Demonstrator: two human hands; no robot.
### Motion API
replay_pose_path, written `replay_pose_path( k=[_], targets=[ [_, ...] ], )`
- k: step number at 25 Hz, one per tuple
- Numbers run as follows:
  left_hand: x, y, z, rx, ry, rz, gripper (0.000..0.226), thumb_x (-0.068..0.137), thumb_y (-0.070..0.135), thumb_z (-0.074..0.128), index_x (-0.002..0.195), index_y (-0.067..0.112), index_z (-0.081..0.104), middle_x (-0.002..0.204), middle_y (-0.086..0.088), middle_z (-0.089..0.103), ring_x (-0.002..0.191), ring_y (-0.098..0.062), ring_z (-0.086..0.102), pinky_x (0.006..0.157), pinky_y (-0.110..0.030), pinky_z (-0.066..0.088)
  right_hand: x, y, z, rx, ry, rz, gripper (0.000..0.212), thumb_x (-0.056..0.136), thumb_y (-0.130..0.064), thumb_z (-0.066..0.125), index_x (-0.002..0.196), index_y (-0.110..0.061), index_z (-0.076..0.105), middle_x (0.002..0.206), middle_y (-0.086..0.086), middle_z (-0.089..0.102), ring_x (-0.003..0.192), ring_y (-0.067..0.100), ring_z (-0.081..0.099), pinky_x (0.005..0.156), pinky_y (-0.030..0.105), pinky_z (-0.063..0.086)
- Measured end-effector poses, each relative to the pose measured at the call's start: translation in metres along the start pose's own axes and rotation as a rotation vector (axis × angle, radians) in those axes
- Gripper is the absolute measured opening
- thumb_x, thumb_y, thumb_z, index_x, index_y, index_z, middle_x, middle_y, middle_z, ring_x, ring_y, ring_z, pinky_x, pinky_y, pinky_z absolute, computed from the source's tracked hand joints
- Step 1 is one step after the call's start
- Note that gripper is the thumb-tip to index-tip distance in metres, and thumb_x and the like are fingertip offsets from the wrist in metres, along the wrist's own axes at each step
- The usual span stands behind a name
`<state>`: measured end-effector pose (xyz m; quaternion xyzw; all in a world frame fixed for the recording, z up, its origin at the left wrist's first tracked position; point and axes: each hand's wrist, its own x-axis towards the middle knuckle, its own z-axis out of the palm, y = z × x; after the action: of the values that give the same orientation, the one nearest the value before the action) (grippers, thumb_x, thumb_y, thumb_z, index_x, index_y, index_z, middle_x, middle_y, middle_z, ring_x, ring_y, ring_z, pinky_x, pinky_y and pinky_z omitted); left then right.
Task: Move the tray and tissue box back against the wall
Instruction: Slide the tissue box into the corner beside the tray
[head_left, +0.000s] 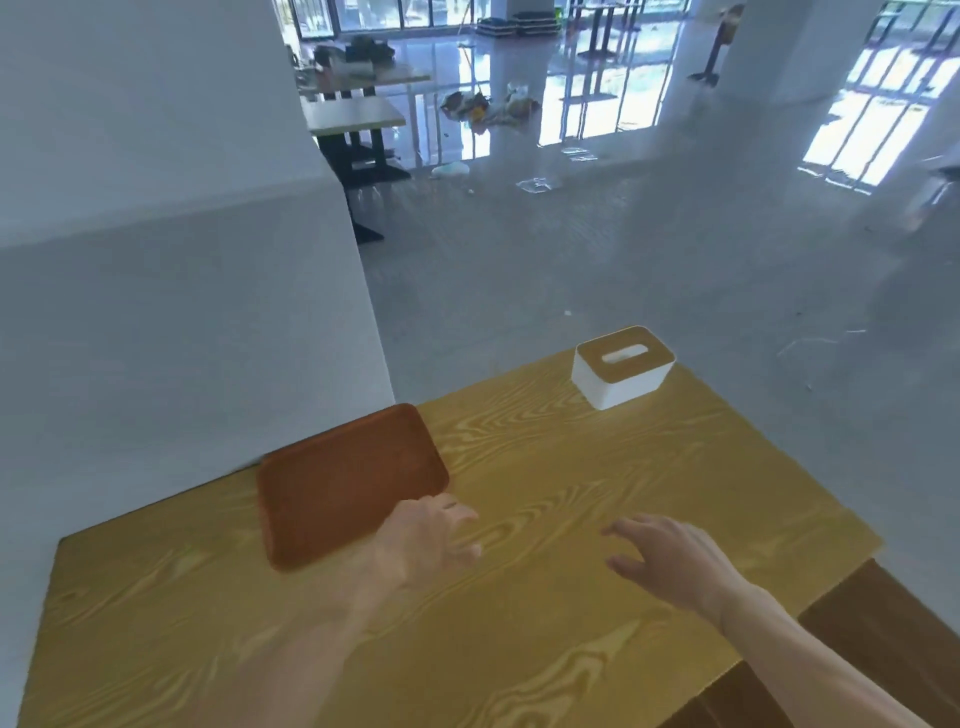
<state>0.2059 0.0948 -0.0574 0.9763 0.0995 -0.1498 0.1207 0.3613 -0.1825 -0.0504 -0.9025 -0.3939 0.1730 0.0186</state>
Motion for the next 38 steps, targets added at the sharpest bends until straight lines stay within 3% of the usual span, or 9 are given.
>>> replay_pose_path(
  k=[9,15,23,29,34,38],
  targets=[
    [0.059,0.178,0.004,0.133,-0.027,0.115,0.059,0.095,0.061,0.041,0.145,0.03,0.042,0.154,0.0,0.04,0.14,-0.017,0.037,0.116,-0.039,0.02,-0.103,0.161,-0.013,0.039,0.133,0.073,0.042,0.095,-0.053,0.049,0.133,-0.037,0.054,0.129,-0.007,0.063,0.118,0.018,0.057,0.095,0.038,0.046],
    [0.09,0.235,0.007,0.128,0.011,0.18,0.057,0.095,0.06,0.04,0.142,0.029,0.046,0.149,0.004,0.045,0.138,-0.014,0.036,0.117,-0.037,0.015,-0.112,0.216,-0.012,0.093,0.164,0.082,0.041,0.094,-0.054,0.051,0.131,-0.037,0.055,0.13,-0.011,0.062,0.121,0.016,0.055,0.098,0.037,0.044],
    [0.156,0.232,0.008,0.069,0.049,0.168,0.055,0.095,0.06,0.039,0.141,0.031,0.047,0.147,0.007,0.045,0.137,-0.011,0.035,0.12,-0.038,0.011,-0.036,0.245,-0.027,0.094,0.17,0.009,0.042,0.095,-0.053,0.05,0.132,-0.034,0.056,0.132,-0.01,0.061,0.124,0.015,0.051,0.104,0.037,0.04],
    [0.211,0.205,0.01,-0.085,0.164,0.114,0.062,0.089,0.068,0.037,0.135,0.029,0.055,0.139,0.009,0.051,0.13,-0.011,0.042,0.118,-0.037,0.018,0.046,0.259,-0.038,0.066,0.2,-0.057,0.044,0.094,-0.054,0.051,0.133,-0.033,0.056,0.138,-0.011,0.057,0.13,0.014,0.047,0.109,0.036,0.034],
    [0.248,0.19,0.015,-0.174,0.275,0.001,0.067,0.081,0.07,0.042,0.128,0.028,0.061,0.132,0.009,0.056,0.125,-0.017,0.046,0.109,-0.042,0.027,0.116,0.261,-0.043,0.044,0.245,-0.155,0.048,0.088,-0.052,0.064,0.13,-0.029,0.06,0.135,-0.007,0.061,0.127,0.017,0.052,0.107,0.039,0.039],
    [0.276,0.177,0.015,-0.181,0.304,-0.096,0.075,0.078,0.074,0.048,0.136,0.028,0.054,0.138,0.004,0.054,0.129,-0.022,0.045,0.106,-0.045,0.031,0.17,0.267,-0.051,0.025,0.21,-0.237,0.056,0.085,-0.055,0.065,0.134,-0.029,0.056,0.14,-0.005,0.057,0.132,0.018,0.047,0.109,0.041,0.037]
  ],
)
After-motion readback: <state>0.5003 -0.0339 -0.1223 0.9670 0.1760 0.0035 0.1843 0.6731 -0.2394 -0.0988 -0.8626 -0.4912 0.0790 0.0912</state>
